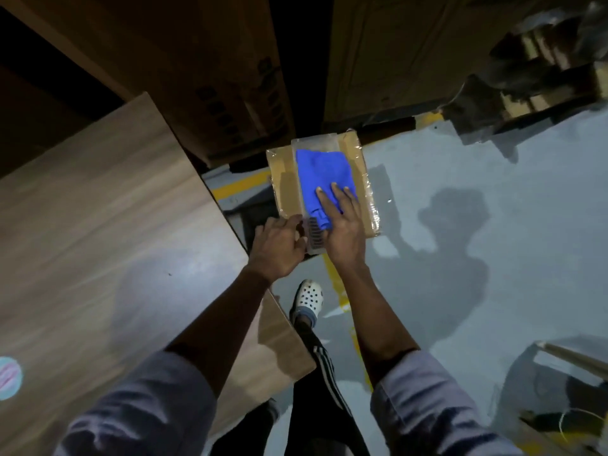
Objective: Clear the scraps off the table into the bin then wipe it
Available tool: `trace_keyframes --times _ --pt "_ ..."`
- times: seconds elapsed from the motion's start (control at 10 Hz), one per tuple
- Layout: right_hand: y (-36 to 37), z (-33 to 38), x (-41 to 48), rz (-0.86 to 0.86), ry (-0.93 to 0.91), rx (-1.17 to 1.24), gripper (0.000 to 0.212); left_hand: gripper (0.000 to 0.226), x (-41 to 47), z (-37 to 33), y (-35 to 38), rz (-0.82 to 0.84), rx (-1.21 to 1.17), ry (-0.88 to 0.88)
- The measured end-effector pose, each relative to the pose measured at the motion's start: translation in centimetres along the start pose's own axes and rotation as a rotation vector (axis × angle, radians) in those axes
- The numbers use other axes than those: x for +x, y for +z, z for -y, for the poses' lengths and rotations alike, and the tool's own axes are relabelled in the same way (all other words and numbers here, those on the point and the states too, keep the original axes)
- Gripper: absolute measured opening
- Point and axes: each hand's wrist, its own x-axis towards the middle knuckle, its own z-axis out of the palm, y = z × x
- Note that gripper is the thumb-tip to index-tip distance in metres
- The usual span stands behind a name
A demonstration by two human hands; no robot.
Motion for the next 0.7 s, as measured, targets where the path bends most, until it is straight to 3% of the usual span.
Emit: trace_keyframes --times 0.1,0.2,0.3,0.5,0.7 --pt "2.6 -1.6 -0.5 0.494 0.017 -0.375 0.065 0.055 -0.4 0.4 0.6 0.090 0.202 0.036" --pt "3.5 -1.4 -0.8 0.549 0.054 -0.409 0.059 0.054 -0.9 0.2 0.6 0.128 0.324 0.076" --pt "3.8 -0.1 -0.2 0.328 0.071 -0.344 0.047 0.055 -1.3 -0.6 0.2 0.099 0.371 0.069" --pt "5.8 -1.0 0.3 0.608 0.228 -0.299 0.069 0.055 -1.5 -0.8 0.2 0.014 0.403 0.068" --pt "3.0 2.5 -0.3 0.540 0.285 -0.198 0.059 0.064 -4.8 0.8 -2.0 -0.203 0.374 0.092"
